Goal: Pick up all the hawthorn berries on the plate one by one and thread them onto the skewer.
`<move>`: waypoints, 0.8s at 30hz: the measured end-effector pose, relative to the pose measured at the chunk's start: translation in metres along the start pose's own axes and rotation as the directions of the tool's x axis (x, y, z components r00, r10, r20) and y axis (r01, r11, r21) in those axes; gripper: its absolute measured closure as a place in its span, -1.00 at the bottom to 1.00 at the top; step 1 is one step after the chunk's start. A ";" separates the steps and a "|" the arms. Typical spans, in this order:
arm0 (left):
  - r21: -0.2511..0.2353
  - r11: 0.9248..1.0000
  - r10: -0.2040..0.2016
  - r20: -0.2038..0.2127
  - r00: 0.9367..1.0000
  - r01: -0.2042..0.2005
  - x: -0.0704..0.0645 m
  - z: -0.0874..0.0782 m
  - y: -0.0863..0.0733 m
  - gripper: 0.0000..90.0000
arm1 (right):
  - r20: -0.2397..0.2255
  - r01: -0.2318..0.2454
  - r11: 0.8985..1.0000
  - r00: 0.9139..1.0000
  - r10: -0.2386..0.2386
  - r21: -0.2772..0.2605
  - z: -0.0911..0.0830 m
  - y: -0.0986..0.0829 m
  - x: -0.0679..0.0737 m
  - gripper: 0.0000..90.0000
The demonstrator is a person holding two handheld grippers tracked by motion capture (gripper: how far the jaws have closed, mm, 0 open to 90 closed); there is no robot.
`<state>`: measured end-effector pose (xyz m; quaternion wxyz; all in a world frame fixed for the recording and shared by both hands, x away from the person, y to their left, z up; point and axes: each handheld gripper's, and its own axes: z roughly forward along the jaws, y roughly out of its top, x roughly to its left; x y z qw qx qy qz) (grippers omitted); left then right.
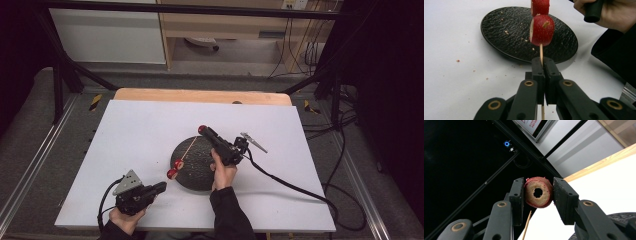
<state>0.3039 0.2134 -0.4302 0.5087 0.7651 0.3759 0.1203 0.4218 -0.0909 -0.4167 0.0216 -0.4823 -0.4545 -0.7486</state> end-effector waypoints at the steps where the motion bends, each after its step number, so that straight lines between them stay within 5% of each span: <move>1: 0.000 1.000 0.000 0.000 1.000 0.000 0.000 0.000 0.000 0.95 | 0.000 0.000 1.000 1.000 0.000 0.000 0.000 0.000 0.000 0.39; 24: -0.019 0.999 -0.043 0.014 0.999 0.043 -0.005 0.008 0.001 0.95 | -0.027 -0.033 0.999 0.999 0.033 -0.021 0.003 -0.011 -0.001 0.39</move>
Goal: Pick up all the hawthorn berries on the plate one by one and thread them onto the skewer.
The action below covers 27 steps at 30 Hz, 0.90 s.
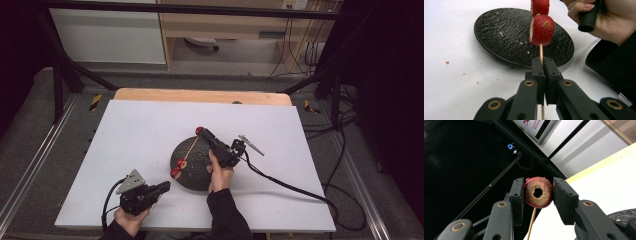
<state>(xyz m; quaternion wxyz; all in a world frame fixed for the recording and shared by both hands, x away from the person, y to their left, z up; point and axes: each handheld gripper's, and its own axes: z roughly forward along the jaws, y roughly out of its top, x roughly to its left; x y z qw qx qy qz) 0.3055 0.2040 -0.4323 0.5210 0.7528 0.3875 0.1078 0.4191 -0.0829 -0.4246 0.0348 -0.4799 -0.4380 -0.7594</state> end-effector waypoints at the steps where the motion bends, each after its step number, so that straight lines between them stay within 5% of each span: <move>1: 0.000 1.000 0.000 0.000 1.000 0.000 0.000 0.000 0.000 0.95 | 0.000 0.000 1.000 1.000 0.000 0.000 0.000 0.000 0.000 0.39; 18: -0.029 0.994 -0.102 -0.007 0.995 0.102 -0.005 0.007 0.002 0.95 | -0.006 0.016 0.999 1.000 -0.015 0.050 0.006 -0.020 0.003 0.39; 27: -0.026 0.994 -0.107 -0.007 0.994 0.107 -0.002 0.009 0.004 0.95 | -0.007 0.023 0.996 1.000 -0.023 0.087 0.000 -0.033 0.004 0.39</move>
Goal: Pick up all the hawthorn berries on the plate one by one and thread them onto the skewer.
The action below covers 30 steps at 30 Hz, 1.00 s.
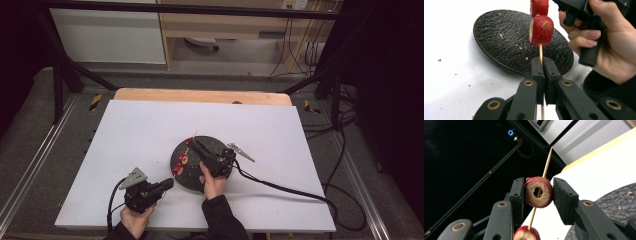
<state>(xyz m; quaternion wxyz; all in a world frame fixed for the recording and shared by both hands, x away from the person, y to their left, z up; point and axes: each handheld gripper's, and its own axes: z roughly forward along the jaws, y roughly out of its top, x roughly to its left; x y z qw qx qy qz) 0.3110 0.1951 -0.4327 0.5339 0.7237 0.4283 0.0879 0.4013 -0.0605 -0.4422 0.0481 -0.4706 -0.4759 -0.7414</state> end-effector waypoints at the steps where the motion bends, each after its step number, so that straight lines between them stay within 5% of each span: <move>1: -0.003 1.000 0.001 0.001 1.000 -0.001 0.000 0.001 0.001 0.95 | 0.001 0.001 1.000 1.000 -0.001 0.006 0.000 -0.001 0.000 0.39; 16: 0.000 1.000 0.006 -0.003 1.000 -0.006 0.002 0.004 0.001 0.95 | 0.014 0.042 0.995 0.999 -0.044 0.094 -0.005 -0.007 0.003 0.36; 22: -0.004 1.000 0.003 -0.006 1.000 -0.003 0.006 0.000 0.001 0.95 | 0.036 0.115 0.985 0.992 -0.120 0.131 -0.009 0.002 0.008 0.12; 25: -0.002 1.000 0.008 -0.011 1.000 -0.008 0.008 -0.001 0.001 0.95 | 0.063 0.175 0.968 0.980 -0.189 0.182 -0.015 0.014 0.011 -0.09; 30: 0.005 1.000 0.017 -0.012 1.000 -0.017 0.009 -0.002 0.000 0.95 | 0.095 0.204 0.946 0.968 -0.234 0.254 -0.019 0.026 0.013 -0.36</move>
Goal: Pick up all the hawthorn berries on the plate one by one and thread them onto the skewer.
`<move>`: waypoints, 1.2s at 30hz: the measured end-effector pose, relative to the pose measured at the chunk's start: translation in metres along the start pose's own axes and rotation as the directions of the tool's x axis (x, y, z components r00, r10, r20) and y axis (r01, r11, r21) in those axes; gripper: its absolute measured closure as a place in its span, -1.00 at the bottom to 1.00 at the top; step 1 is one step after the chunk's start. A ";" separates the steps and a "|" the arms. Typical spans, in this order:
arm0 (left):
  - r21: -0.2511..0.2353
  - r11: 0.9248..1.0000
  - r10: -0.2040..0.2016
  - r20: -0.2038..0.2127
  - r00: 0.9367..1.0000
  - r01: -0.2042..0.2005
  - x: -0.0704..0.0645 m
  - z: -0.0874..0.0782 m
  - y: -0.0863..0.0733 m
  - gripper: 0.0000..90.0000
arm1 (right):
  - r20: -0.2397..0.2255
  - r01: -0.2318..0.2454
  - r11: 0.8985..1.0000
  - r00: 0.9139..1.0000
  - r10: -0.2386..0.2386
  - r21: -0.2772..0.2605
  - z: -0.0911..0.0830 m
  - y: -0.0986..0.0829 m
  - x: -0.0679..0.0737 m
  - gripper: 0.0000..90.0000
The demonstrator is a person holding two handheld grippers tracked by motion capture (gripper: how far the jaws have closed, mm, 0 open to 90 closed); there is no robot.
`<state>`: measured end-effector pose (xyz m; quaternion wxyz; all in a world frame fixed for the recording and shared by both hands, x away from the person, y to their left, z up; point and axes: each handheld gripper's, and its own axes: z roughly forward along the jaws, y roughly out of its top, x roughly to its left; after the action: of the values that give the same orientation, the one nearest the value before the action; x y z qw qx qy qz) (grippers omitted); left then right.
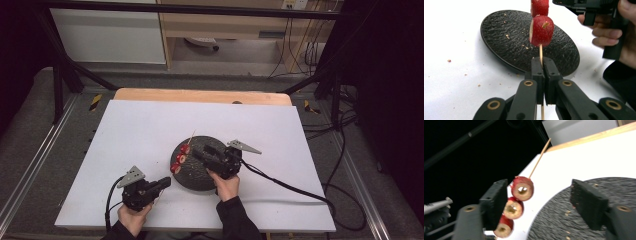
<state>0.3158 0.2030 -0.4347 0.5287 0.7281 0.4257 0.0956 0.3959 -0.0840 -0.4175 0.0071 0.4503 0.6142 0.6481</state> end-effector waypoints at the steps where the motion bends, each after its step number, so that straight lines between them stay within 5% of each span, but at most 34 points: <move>1: 0.001 1.000 0.001 0.000 1.000 -0.001 0.000 0.000 0.000 0.95 | 0.009 0.019 1.000 1.000 -0.019 0.019 -0.001 0.002 -0.001 -0.42; 8: 0.008 1.000 0.016 -0.004 1.000 -0.016 0.003 -0.003 0.001 0.95 | 0.037 0.136 0.979 0.989 -0.143 0.154 -0.011 0.013 -0.010 -0.81; 9: 0.011 1.000 0.021 -0.004 1.000 -0.021 0.004 -0.004 0.001 0.95 | 0.045 0.173 0.966 0.982 -0.185 0.193 -0.015 0.015 -0.014 -0.86; 10: 0.011 1.000 0.021 -0.004 1.000 -0.021 0.004 -0.004 0.001 0.95 | 0.045 0.173 0.966 0.982 -0.185 0.193 -0.015 0.015 -0.014 -0.86; 11: 0.013 1.000 0.023 -0.003 1.000 -0.023 0.005 -0.004 0.001 0.95 | 0.061 0.204 0.952 0.973 -0.223 0.230 -0.020 0.016 -0.018 -0.90; 18: 0.032 0.999 0.036 0.004 0.999 -0.036 0.005 -0.004 0.002 0.95 | 0.072 0.280 0.919 0.948 -0.311 0.277 -0.038 0.015 -0.030 -0.94; 19: 0.031 0.999 0.038 0.007 0.999 -0.038 0.005 -0.004 0.002 0.95 | 0.072 0.307 0.905 0.937 -0.341 0.294 -0.045 0.015 -0.034 -0.94; 27: 0.054 0.997 0.055 0.015 0.998 -0.056 0.005 -0.005 0.006 0.95 | 0.104 0.316 0.875 0.921 -0.375 0.366 -0.077 0.010 -0.058 -0.98; 31: 0.068 0.996 0.061 0.018 0.998 -0.062 0.006 -0.005 0.011 0.95 | 0.109 0.311 0.870 0.920 -0.377 0.382 -0.088 0.006 -0.067 -0.99; 34: 0.083 0.994 0.064 0.021 0.998 -0.066 0.007 -0.004 0.015 0.95 | 0.117 0.329 0.847 0.905 -0.409 0.417 -0.101 0.002 -0.075 -0.99; 36: 0.092 0.994 0.064 0.023 0.998 -0.066 0.007 -0.003 0.019 0.95 | 0.121 0.327 0.843 0.903 -0.412 0.428 -0.103 0.001 -0.077 -0.99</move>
<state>0.3280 0.2087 -0.4194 0.4951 0.7663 0.4005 0.0857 0.3808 -0.2091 -0.4445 0.1054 0.3798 0.8039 0.4453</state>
